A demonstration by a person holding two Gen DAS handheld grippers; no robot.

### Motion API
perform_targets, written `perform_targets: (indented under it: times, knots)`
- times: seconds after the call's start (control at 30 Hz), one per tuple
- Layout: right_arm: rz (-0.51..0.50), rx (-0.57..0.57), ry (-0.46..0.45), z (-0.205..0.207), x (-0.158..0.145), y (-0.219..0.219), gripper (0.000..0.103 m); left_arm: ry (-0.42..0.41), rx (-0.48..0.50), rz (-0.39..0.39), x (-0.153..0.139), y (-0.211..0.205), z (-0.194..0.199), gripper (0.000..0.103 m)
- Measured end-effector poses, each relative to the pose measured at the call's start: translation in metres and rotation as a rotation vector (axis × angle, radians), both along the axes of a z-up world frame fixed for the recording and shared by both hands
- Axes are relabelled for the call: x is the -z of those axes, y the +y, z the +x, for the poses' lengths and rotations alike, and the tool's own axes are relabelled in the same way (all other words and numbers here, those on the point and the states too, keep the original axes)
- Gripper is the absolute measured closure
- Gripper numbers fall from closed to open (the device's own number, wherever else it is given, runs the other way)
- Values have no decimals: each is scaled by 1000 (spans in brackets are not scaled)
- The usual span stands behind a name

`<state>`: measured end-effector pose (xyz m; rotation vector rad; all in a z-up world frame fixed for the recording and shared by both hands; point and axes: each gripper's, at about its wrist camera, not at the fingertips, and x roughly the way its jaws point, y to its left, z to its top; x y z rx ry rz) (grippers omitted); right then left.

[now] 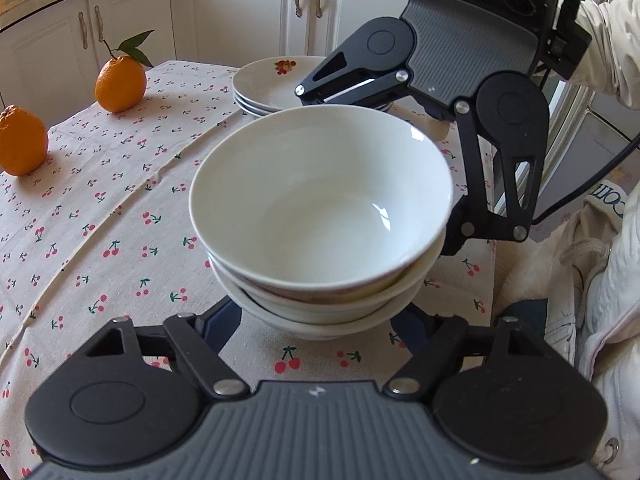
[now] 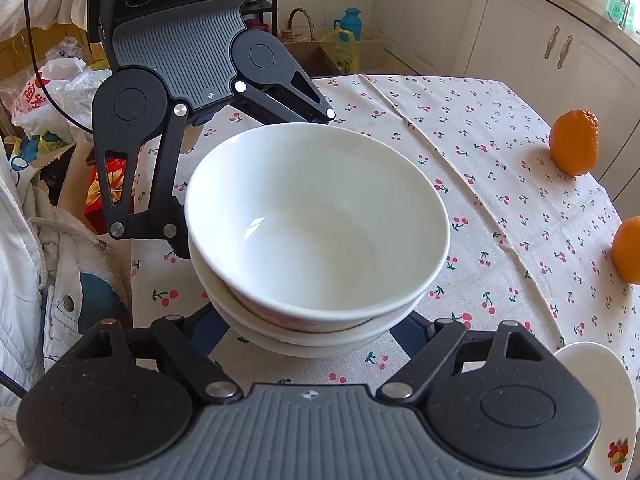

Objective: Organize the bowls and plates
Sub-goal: 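Lift the bowl stack with both grippers and carry it over the plate stack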

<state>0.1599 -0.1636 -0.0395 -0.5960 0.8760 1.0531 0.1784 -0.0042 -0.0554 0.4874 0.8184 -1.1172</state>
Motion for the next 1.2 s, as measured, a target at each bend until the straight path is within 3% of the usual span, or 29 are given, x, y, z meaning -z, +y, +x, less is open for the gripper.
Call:
perform_targets:
  times: [0.6, 0.9, 1.2]
  knots:
    - [15, 27, 40, 6, -4, -7, 17, -25, -1, 5, -9, -6, -3, 23]
    - [0, 45, -31, 6, -25, -30, 17, -69, 6, -9, -27, -36, 6, 23]
    - [-30, 114, -113, 21, -51, -85, 17, -132, 55, -46, -44, -92, 34, 23]
